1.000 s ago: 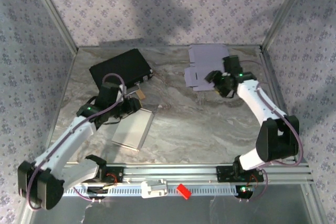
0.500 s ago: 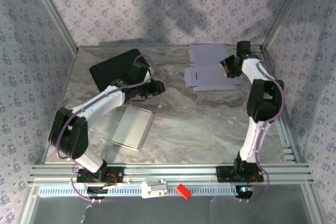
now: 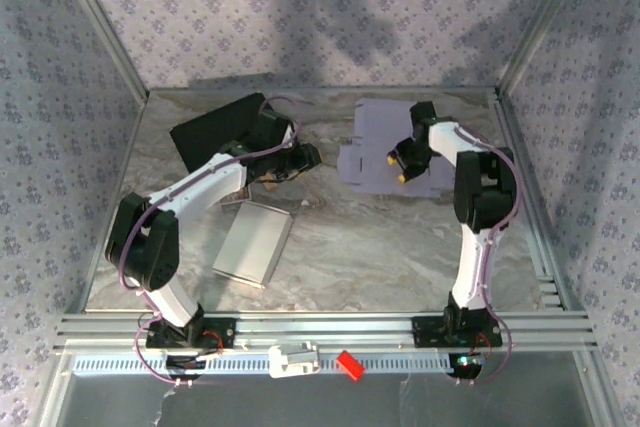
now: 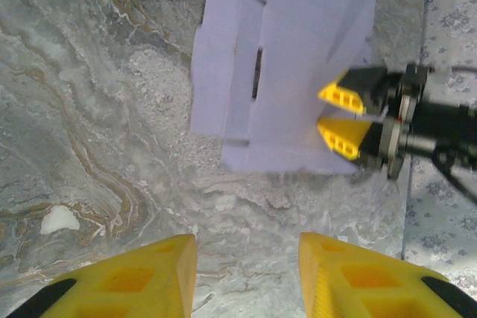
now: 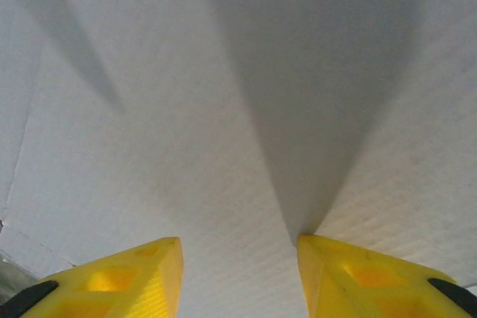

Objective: Fold the paper box

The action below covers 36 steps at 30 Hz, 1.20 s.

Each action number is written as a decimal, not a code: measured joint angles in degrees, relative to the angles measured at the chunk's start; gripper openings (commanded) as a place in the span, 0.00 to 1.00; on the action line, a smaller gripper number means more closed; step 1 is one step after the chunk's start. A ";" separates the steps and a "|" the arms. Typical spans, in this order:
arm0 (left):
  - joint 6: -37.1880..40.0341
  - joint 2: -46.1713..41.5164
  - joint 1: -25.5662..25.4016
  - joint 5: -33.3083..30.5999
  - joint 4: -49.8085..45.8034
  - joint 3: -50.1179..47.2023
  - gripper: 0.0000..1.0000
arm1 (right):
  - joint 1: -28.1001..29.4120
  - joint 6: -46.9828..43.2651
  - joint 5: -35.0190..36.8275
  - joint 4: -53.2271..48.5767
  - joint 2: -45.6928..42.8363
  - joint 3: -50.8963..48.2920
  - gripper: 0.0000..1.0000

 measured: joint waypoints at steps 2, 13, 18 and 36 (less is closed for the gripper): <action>-1.25 -0.02 -0.11 0.22 0.28 -1.31 0.44 | 1.66 2.08 -0.46 0.57 -4.98 -7.30 0.48; -10.16 -0.46 -5.84 1.38 1.11 -12.52 0.47 | 6.91 7.15 -2.38 0.90 -19.34 -22.03 0.56; -8.98 3.10 -7.02 1.49 1.05 -6.60 0.46 | 1.84 -3.32 -1.05 0.37 -24.11 -18.93 0.60; -1.55 23.12 -8.17 -1.60 -3.56 13.46 0.33 | -22.53 -36.13 -1.40 -1.55 -20.85 -15.15 0.62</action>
